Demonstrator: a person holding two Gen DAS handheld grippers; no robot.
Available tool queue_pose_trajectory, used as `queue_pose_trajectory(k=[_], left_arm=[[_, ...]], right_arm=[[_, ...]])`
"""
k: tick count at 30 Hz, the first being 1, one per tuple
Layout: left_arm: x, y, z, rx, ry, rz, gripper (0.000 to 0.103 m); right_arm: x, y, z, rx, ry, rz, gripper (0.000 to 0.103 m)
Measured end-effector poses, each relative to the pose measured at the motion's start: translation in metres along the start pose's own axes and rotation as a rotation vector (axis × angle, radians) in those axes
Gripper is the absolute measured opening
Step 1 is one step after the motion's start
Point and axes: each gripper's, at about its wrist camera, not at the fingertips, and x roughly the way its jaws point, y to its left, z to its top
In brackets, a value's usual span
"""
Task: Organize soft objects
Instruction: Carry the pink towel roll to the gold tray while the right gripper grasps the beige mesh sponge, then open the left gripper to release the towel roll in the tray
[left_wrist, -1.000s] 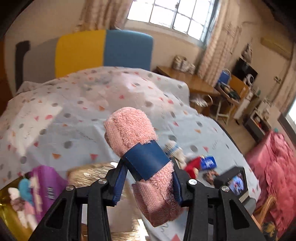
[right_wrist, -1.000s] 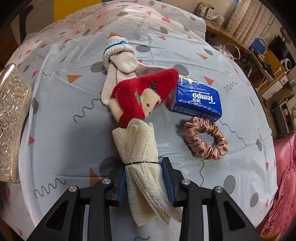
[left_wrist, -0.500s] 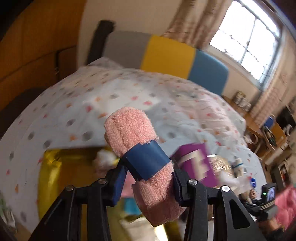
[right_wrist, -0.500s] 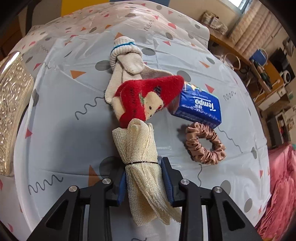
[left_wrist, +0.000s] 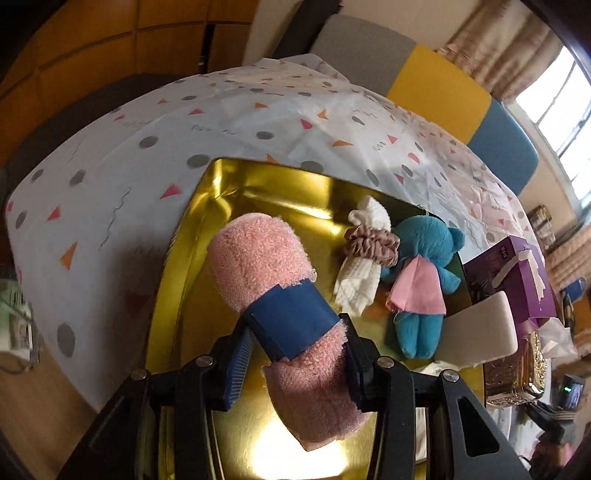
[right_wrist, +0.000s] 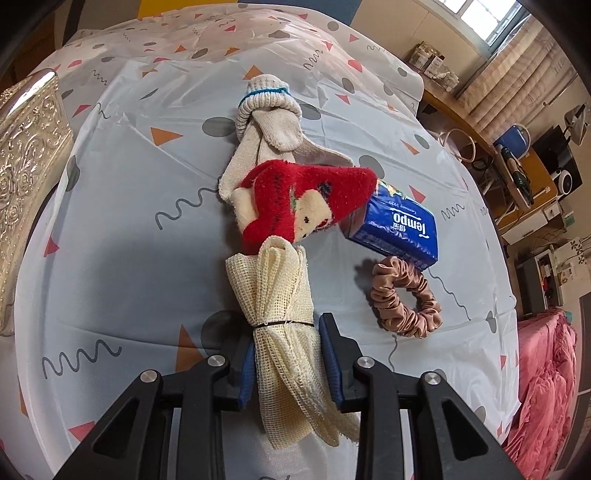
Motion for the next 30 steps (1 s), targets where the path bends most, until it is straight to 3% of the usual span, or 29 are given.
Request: queue_pose_trajectory(k=[6,8,10,12,17,26,30], left_arm=[[0.025,-0.029,0.035,0.148,-0.001,0.045,0.048],[0.034,-0.032,0.043,0.145,-0.010,0.050,0.054],[0.038,-0.035,0.049,0.151,-0.036,0.079,0.068],[0.036,-0.035,0.048,0.142,-0.058,0.095,0.071],[0.019,-0.032,0.026,0.112,-0.088,0.117,0.071],[-0.014,-0.040,-0.021,0.097,-0.126,0.086,0.072],[-0.026,-0.047,-0.034,0.137,-0.154,0.095,0.072]], right_arm=[[0.000,0.001,0.000,-0.009,-0.006,-0.007,0.031],[0.000,0.002,0.000,-0.014,-0.007,-0.010,0.031],[0.000,0.002,0.000,-0.014,-0.008,-0.010,0.031],[-0.001,0.002,0.000,-0.014,-0.008,-0.011,0.031],[-0.001,0.003,0.000,-0.026,-0.011,-0.016,0.031],[-0.002,0.003,0.001,-0.017,-0.017,-0.010,0.029],[-0.009,0.004,0.003,-0.001,-0.039,0.099,0.029]])
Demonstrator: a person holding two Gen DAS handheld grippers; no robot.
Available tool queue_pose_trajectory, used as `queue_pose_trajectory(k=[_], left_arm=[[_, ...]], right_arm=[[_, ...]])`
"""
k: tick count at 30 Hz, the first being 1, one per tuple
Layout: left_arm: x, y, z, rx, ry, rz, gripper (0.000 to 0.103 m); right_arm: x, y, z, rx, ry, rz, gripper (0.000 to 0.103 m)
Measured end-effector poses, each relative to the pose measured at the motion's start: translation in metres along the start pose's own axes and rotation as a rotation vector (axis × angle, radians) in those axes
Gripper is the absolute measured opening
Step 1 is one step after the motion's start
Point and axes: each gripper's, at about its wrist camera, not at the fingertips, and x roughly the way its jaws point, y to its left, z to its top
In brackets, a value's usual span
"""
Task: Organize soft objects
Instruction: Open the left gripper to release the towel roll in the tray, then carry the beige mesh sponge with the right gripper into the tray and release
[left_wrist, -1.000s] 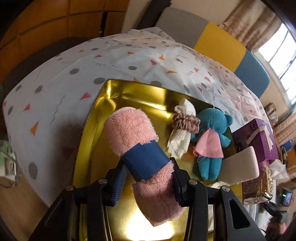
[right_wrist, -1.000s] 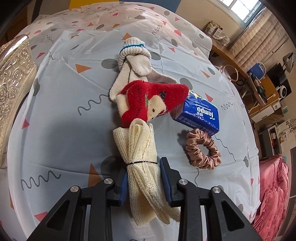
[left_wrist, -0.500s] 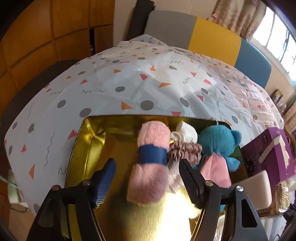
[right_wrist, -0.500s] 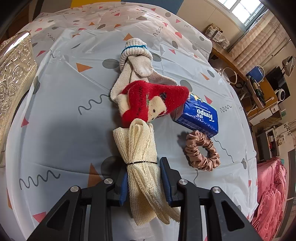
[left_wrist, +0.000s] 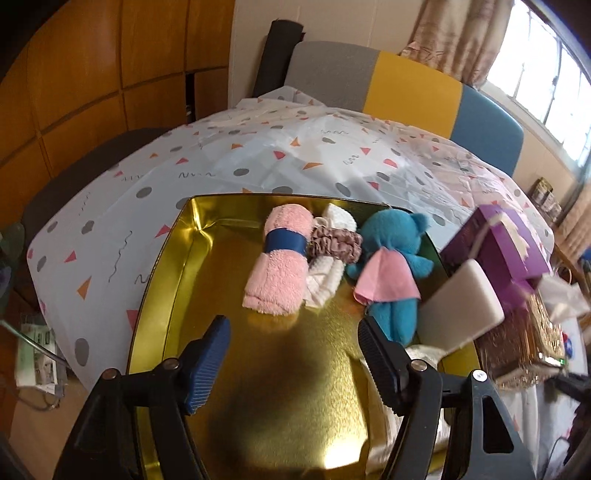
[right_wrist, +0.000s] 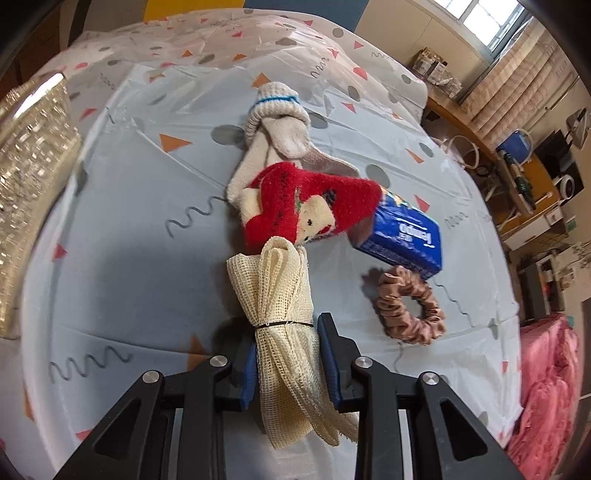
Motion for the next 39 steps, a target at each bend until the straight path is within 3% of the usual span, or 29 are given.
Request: queue_pose_trajectory(k=[2,6,16,21,26,29,32,36,39], left_arm=[[-0.005,-0.002,-0.004,0.014,-0.005,-0.001,0.072],[-0.012,-0.003,-0.009,0.037,-0.018,0.006,0.072],[-0.030,0.009,-0.011,0.026,-0.056,0.004,0.072],[-0.035,0.020,-0.010,0.000,-0.072,0.010,0.072],[-0.037,0.028,-0.011,-0.018,-0.076,0.020,0.072],[-0.039,0.034,-0.011,-0.033,-0.081,0.024,0.072],[-0.040,0.039,-0.011,-0.048,-0.087,0.027,0.072],[-0.044,0.052,-0.010,-0.082,-0.105,0.046,0.072],[-0.046,0.063,-0.009,-0.111,-0.117,0.064,0.072]], right_arm=[[-0.003,0.009,0.000,-0.025,-0.006,0.062,0.029],[-0.006,0.025,-0.002,-0.079,-0.014,0.073,0.029],[-0.006,0.009,0.005,0.066,0.029,0.162,0.028],[-0.041,-0.004,0.024,0.177,-0.076,0.233,0.027],[-0.106,0.011,0.055,0.165,-0.236,0.295,0.027],[-0.151,0.035,0.071,0.105,-0.343,0.342,0.027],[-0.196,0.071,0.081,0.016,-0.426,0.445,0.027],[-0.232,0.155,0.085,-0.174,-0.425,0.571,0.027],[-0.232,0.222,0.076,-0.290,-0.350,0.697,0.027]])
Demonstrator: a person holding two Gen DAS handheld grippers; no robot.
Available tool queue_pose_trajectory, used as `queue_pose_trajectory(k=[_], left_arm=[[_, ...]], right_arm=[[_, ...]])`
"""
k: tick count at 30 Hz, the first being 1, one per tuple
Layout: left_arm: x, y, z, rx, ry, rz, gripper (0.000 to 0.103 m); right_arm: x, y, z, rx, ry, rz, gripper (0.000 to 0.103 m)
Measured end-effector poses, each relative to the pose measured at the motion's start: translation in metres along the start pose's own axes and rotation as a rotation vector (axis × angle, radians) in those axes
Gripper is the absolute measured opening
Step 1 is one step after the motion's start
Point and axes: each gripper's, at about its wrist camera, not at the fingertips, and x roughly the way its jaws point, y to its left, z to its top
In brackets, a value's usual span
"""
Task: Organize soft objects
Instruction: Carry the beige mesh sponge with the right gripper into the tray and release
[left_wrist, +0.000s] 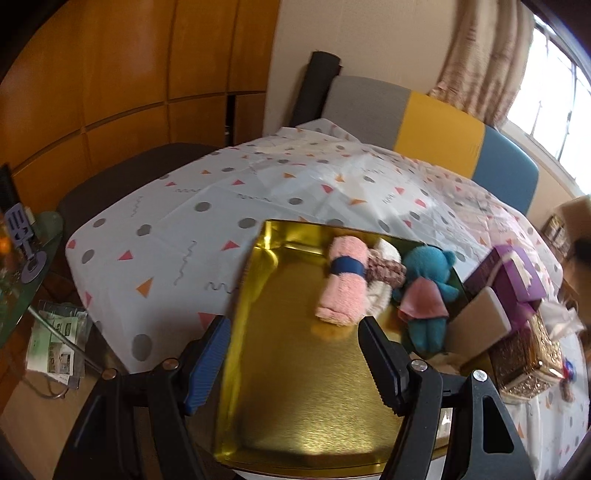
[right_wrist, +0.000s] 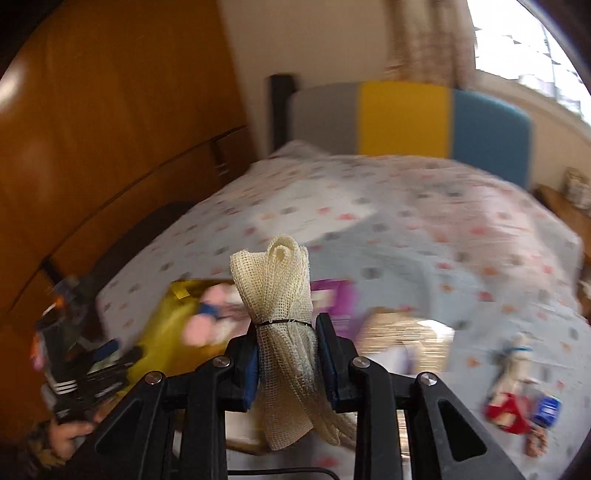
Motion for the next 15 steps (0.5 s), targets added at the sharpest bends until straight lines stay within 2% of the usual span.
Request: queue_pose_trajectory(k=[3,7,9,11,13,15], left_arm=[[-0.001,0.010,-0.002,-0.017,0.001,0.015,0.072],[-0.001,0.018,-0.006,-0.027,0.010,0.026,0.072],[-0.001,0.020,-0.008,-0.027,0.015,0.024,0.072],[0.000,0.020,-0.008,-0.023,0.017,0.024,0.072],[0.001,0.019,-0.009,-0.020,0.018,0.024,0.072],[0.001,0.019,-0.010,-0.016,0.017,0.024,0.072]], right_arm=[[0.054,0.032,-0.006,-0.025,0.101,0.051,0.027],[0.125,0.052,-0.018,0.021,0.238,0.075,0.029],[0.149,0.053,-0.026,0.054,0.278,0.066,0.030],[0.169,0.051,-0.034,0.080,0.312,0.076,0.036],[0.180,0.048,-0.042,0.089,0.337,0.058,0.042],[0.184,0.046,-0.047,0.095,0.344,0.029,0.043]])
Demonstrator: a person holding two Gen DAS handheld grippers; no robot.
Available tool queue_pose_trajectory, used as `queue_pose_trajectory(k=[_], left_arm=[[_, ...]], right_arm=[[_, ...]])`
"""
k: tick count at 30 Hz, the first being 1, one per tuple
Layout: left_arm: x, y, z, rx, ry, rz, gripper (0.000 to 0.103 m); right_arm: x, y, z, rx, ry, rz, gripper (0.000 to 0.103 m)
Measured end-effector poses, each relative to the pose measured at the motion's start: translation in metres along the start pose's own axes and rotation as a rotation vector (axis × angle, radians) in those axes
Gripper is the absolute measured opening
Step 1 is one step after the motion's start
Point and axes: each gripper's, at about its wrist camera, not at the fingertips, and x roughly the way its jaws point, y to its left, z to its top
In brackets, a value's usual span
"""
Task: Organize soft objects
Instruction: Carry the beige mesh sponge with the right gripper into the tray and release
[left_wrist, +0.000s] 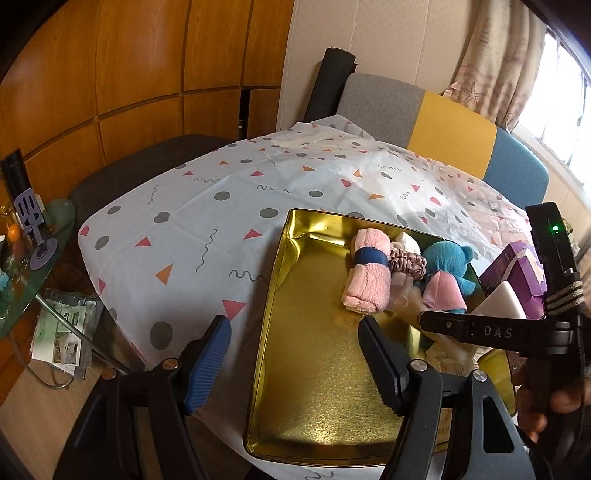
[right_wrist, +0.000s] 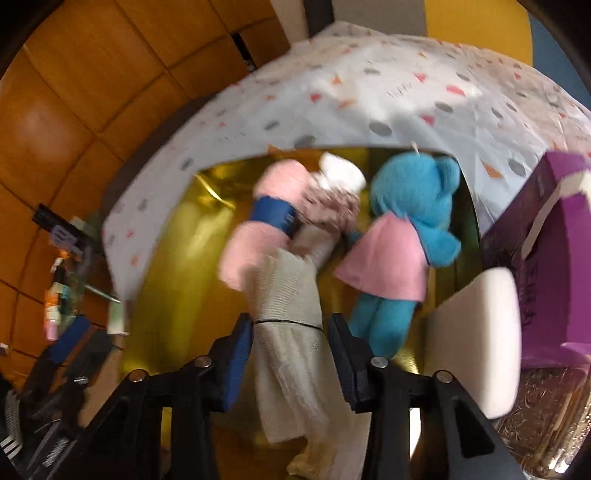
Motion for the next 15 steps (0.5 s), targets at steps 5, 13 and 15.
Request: queue_pose_trajectory(k=[5,13,15], left_arm=[[-0.002,-0.004,0.000,0.004,-0.003,-0.007,0.072],[-0.013,-0.015,0.000,0.047,-0.034,-0.009,0.073],[-0.015,-0.018,0.001,0.054,-0.035,-0.011,0.073]], right_arm=[[-0.013,-0.002,-0.005,0.012,-0.040,0.062,0.062],[-0.063,-0.003,-0.015,-0.003,-0.179,0.035,0.066],[-0.077,-0.004,-0.020,-0.022,-0.218,0.006,0.066]])
